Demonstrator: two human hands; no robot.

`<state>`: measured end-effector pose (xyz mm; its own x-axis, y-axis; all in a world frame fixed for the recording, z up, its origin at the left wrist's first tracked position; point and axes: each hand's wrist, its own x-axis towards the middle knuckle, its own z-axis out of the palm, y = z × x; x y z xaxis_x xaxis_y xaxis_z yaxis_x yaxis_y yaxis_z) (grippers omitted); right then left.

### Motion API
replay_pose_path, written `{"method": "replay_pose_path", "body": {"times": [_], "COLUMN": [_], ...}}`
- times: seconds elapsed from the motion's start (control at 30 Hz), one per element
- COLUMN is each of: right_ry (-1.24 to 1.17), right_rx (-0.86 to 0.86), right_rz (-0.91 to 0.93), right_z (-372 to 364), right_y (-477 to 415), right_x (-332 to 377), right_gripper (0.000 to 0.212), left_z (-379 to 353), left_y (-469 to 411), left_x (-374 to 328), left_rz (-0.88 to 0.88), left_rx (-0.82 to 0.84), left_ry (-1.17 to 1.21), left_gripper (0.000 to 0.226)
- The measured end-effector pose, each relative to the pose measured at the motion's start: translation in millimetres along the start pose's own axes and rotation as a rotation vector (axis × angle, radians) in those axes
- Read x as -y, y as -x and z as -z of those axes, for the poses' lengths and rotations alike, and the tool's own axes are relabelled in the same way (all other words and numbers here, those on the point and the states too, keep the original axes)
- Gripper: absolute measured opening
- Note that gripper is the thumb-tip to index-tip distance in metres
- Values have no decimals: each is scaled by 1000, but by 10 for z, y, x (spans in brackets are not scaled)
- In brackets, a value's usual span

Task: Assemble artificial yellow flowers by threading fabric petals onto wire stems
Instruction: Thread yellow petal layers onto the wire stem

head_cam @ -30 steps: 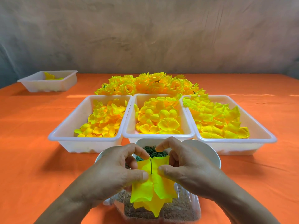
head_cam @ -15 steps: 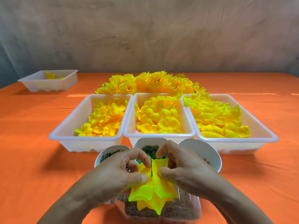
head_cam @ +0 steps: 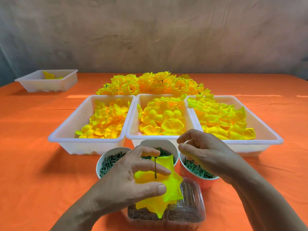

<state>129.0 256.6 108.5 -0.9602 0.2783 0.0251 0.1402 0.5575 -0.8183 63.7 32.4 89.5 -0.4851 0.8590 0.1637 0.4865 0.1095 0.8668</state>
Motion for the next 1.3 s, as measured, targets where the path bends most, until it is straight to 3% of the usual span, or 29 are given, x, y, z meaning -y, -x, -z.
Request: {"method": "replay_pose_path", "body": {"times": [0.17, 0.3, 0.5, 0.6, 0.73, 0.87, 0.93, 1.07, 1.3], "right_ry": [15, 27, -35, -26, 0, -89, 29, 292, 367], "right_rx": [2, 29, 52, 68, 88, 233, 241, 311, 310], "right_rz": [-10, 31, 66, 85, 119, 221, 287, 319, 347], "right_z": [-26, -40, 6, -3, -18, -53, -87, -176, -236], "right_y": [3, 43, 107, 130, 175, 265, 305, 347, 346], "right_x": [-9, 40, 88, 108, 141, 229, 255, 253, 200], "right_gripper": [6, 9, 9, 9, 15, 19, 26, 41, 49], "left_z": [-49, 16, 228, 265, 205, 184, 188, 161, 109], "left_y": [3, 16, 26, 42, 70, 91, 102, 100, 97], "left_x": [132, 102, 112, 143, 168, 156, 139, 108, 180], "left_rz": [108, 112, 63, 71, 112, 176, 202, 226, 217], "left_rx": [-55, -85, -267, -292, -226, -90, -42, -3, 40], "left_ry": [-99, -92, 309, 320, 194, 5, -50, -76, -16], "left_gripper": [38, 55, 70, 64, 55, 55, 58, 61, 59]}}
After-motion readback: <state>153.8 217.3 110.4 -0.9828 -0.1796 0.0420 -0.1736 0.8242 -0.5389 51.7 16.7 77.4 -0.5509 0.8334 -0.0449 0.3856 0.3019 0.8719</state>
